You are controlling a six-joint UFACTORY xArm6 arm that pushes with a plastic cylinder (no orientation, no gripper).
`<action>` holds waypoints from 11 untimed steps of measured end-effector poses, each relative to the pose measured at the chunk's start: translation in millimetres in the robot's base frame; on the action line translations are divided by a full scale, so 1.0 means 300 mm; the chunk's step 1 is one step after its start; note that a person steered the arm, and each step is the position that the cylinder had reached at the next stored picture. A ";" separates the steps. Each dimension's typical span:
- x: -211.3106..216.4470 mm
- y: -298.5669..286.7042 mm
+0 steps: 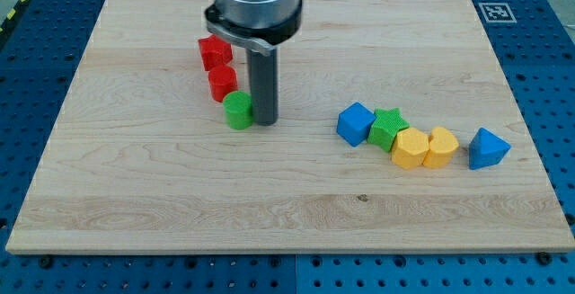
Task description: Move the green slightly star bottom left of the cube
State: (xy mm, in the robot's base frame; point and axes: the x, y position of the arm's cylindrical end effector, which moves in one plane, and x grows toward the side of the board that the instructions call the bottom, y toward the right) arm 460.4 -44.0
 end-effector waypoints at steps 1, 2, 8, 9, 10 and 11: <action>-0.007 -0.071; -0.026 0.015; 0.106 0.617; 0.106 0.491; 0.127 0.406; 0.149 0.327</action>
